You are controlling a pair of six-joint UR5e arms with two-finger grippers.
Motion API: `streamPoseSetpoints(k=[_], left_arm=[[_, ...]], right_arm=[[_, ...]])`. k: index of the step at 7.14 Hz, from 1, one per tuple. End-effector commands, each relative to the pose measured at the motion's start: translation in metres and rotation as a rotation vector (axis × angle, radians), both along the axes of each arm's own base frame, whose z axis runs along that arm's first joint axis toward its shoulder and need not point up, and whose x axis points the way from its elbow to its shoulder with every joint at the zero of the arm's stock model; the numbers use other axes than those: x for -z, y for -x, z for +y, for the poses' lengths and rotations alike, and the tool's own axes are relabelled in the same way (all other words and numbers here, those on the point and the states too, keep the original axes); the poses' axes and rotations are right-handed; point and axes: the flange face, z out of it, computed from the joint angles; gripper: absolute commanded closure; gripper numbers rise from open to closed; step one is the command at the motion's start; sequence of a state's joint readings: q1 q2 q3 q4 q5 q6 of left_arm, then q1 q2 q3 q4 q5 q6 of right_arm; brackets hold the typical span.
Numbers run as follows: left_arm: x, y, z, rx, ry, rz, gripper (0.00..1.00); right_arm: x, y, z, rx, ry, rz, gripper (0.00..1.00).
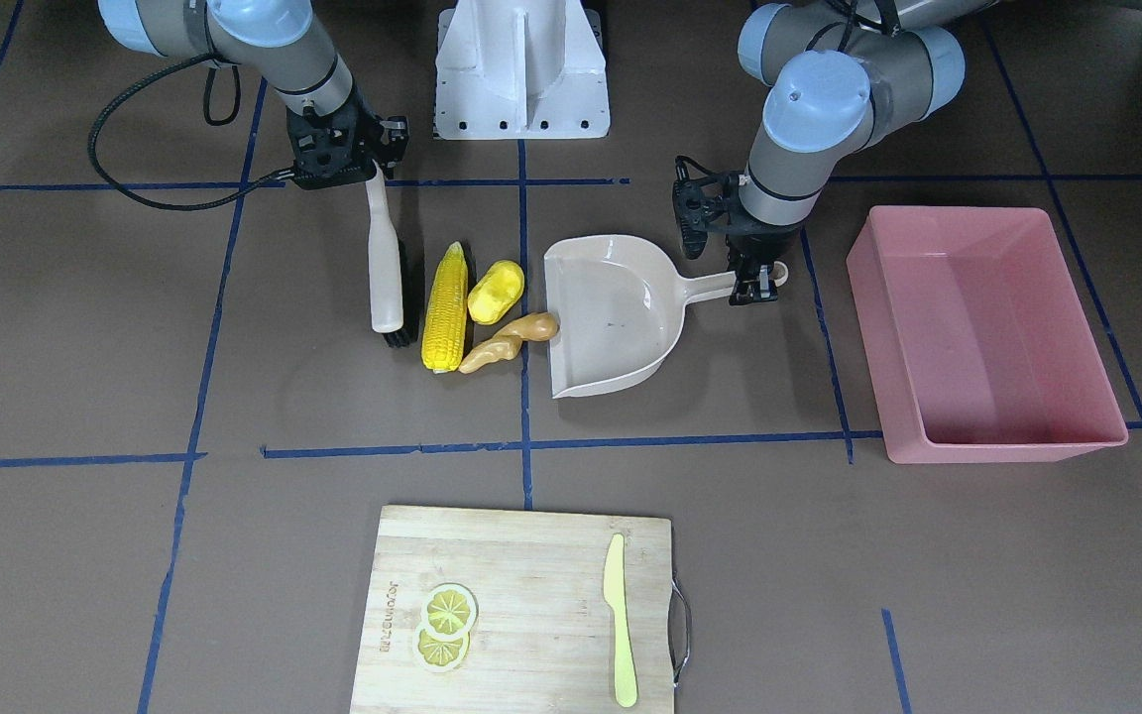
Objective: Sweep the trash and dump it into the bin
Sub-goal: 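Sweep the ginger, potato and corn into the dustpan with the right gripper's brush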
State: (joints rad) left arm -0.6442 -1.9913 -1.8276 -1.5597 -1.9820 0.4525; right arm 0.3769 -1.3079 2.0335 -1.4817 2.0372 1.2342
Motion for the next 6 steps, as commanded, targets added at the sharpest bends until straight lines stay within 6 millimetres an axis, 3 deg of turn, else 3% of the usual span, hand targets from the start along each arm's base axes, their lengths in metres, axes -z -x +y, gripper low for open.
streamPoseSetpoints(k=[1, 3, 6], left_arm=[[0.005, -0.004, -0.002, 0.006, 0.002, -0.023, 0.93], [0.014, -0.01, -0.007, 0.019, -0.006, -0.047, 0.93], [0.021, -0.026, 0.004, -0.004, -0.008, -0.042, 0.93]], right_arm=[[0.004, 0.013, 0.0, 0.007, 0.0, 0.002, 1.0], [0.01, 0.021, -0.003, 0.007, -0.004, -0.004, 1.0], [0.03, 0.033, -0.008, 0.006, -0.016, -0.03, 1.0]])
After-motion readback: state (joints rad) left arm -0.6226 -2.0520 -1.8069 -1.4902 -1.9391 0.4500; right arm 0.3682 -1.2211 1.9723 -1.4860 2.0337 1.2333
